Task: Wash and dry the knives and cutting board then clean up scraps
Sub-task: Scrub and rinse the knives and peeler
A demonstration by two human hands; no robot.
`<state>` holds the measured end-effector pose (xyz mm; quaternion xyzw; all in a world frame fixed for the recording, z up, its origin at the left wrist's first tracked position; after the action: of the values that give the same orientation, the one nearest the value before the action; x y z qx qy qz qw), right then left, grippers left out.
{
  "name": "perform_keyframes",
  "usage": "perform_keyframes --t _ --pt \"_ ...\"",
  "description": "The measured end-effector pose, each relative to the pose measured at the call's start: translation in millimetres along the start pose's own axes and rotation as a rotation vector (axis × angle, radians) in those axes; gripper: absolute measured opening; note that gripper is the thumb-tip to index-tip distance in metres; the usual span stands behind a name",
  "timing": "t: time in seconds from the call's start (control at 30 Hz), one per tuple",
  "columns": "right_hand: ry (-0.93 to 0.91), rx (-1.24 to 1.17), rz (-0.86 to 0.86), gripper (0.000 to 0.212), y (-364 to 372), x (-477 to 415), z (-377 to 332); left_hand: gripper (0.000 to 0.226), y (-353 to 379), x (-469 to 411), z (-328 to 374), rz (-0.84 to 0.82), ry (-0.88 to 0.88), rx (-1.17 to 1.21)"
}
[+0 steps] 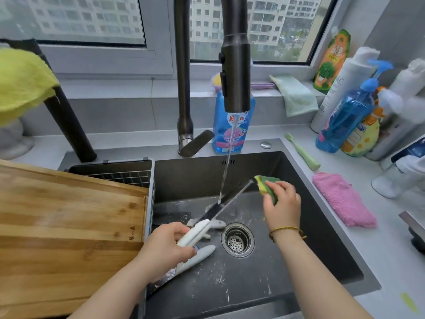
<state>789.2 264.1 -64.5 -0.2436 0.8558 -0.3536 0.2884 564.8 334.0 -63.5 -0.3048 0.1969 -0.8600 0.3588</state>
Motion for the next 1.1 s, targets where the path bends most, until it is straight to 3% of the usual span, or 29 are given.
perform_keyframes --t 0.07,0.13,0.27,0.4,0.47,0.57,0.63,0.7,0.83,0.9,1.0,1.1 --pt "-0.034 -0.087 0.039 0.029 1.5 8.3 -5.3 0.014 -1.5 -0.6 1.9 -0.064 -0.088 0.341" --pt "-0.079 -0.172 0.003 0.027 9.6 18.3 -17.7 0.013 -2.9 -0.9 1.8 -0.107 -0.156 0.518" --pt "-0.238 -0.148 -0.134 0.028 23.9 27.1 -38.8 0.011 -3.7 -1.2 -0.2 -0.182 -0.209 0.674" --pt "-0.511 -0.094 -0.199 0.032 29.3 39.8 -48.5 0.026 -8.1 -1.9 -8.3 -0.205 -0.21 0.723" --pt "-0.462 -0.109 -0.189 0.027 27.9 25.5 -48.3 0.033 -10.7 -1.1 -11.4 -0.231 -0.19 0.706" --pt "-0.11 -0.144 -0.128 0.03 21.8 -14.8 -40.4 0.031 -6.2 2.3 -9.9 -0.266 -0.163 0.769" --pt "-0.015 -0.123 -0.091 0.033 19.7 -22.9 -32.4 0.032 -2.5 5.2 -4.0 -0.286 -0.15 0.805" --pt "-0.08 -0.1 -0.156 0.031 17.4 -8.4 -39.6 0.035 -0.9 4.3 -3.2 -0.288 -0.144 0.824" --pt "-0.406 -0.093 -0.264 0.026 17.9 20.8 -48.7 0.037 -1.2 1.4 -2.3 -0.265 -0.165 0.848" --pt "-0.283 -0.094 -0.305 0.027 16.3 -1.2 -45.3 0.037 1.9 3.0 -0.3 -0.283 -0.17 0.847" --pt "-0.041 -0.071 -0.198 0.032 11.2 -30.6 -36.2 0.038 8.5 7.9 5.8 -0.323 -0.163 0.841" --pt "-0.128 -0.036 -0.249 0.032 10.7 -14.8 -45.4 0.039 8.0 8.7 7.6 -0.319 -0.16 0.842"
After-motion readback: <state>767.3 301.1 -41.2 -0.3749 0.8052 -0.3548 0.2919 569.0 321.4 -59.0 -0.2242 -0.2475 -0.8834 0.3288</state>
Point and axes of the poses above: each hand's wrist, its own x-axis away from the middle knuckle, its own y-axis out of the palm, z = x × y, the point moved 1 cm from there along -x, towards the middle knuckle, and after that the axes turned 3 degrees about -x, right-handed, at the moved point
